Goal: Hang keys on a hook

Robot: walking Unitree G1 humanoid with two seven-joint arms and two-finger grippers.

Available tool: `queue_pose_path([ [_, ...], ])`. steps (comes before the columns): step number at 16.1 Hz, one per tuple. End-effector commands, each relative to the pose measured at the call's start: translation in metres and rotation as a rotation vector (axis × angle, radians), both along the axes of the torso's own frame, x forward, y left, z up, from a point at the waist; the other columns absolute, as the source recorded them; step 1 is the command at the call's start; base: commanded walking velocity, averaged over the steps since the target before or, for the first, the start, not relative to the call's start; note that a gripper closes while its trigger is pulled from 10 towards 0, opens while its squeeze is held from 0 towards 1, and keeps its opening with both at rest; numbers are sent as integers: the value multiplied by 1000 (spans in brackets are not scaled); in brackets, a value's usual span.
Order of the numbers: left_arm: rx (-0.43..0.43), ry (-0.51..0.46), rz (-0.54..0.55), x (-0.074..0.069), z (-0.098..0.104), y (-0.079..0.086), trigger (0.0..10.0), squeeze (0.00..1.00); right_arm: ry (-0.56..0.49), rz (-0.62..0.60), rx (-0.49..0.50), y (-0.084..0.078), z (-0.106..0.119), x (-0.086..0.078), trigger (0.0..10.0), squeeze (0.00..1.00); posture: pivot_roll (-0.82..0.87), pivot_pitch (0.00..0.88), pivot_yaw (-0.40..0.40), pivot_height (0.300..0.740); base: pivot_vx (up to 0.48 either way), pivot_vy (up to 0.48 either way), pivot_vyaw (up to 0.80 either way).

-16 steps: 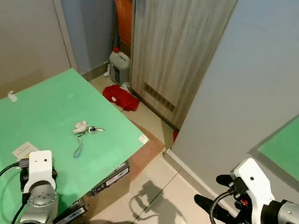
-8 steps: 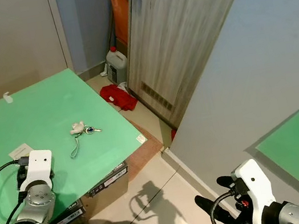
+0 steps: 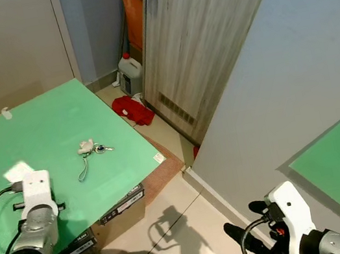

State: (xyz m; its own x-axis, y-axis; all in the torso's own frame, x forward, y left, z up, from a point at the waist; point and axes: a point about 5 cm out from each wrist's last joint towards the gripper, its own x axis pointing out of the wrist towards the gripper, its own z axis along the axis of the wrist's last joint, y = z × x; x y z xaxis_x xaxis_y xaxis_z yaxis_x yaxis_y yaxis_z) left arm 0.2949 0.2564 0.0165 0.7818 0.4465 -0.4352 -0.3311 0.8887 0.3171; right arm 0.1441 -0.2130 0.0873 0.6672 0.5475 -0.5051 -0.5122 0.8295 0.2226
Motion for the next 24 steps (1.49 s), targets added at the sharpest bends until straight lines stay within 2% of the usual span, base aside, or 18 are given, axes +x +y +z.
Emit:
queue_pose_path([
  [1, -75, 117, 0, -19, -24, -8, 0, 0, -6, -9, -25, -7, 5, -1, 10000, 0, -262, 174, -193, 740, 0, 0, 0],
  [9, -43, -46, -86, 4, 0, -15, 0, 0, -27, -5, -12, -1, 1, 11, 10000, 0, -216, 140, -171, 740, 0, 0, 0],
  [10, 13, -102, -143, 12, 9, -23, 0, 0, -49, -11, 2, 5, -3, 19, 10000, 0, -191, 120, -155, 740, 0, 0, 0],
  [12, 29, -148, -181, 17, 15, -29, 0, 0, -72, -16, 22, 12, -6, 29, 10000, 0, -159, 92, -136, 740, 0, 0, 0],
  [14, 26, -213, -220, 24, 26, -36, 0, 0, -104, -26, 42, 21, -10, 43, 10000, 0, -115, 55, -111, 740, 0, 0, 0],
  [16, 25, -356, -306, 39, 53, -49, 0, 0, -186, -74, 62, 33, -12, 72, 10000, 0, -55, 6, -89, 740, 0, 0, 0],
  [18, 50, -452, -323, 49, 78, -48, 0, 0, -243, -94, 88, 46, -10, 97, 10000, 0, -5, 0, -79, 740, 0, 0, 0],
  [20, 68, -505, -350, 54, 97, -50, 0, 0, -291, -130, 88, 55, -8, 119, 10000, 0, 47, 0, -71, 740, 0, 0, 0],
  [22, 13, -566, -407, 49, 110, -61, 0, 0, -362, -169, 115, 63, 3, 140, 10000, 0, 88, 0, -64, 740, 0, 0, 0],
  [24, -82, -650, -427, 31, 125, -70, 0, 0, -417, -181, 169, 74, 15, 161, 10000, 0, 129, 0, -66, 740, 0, 0, 0],
])
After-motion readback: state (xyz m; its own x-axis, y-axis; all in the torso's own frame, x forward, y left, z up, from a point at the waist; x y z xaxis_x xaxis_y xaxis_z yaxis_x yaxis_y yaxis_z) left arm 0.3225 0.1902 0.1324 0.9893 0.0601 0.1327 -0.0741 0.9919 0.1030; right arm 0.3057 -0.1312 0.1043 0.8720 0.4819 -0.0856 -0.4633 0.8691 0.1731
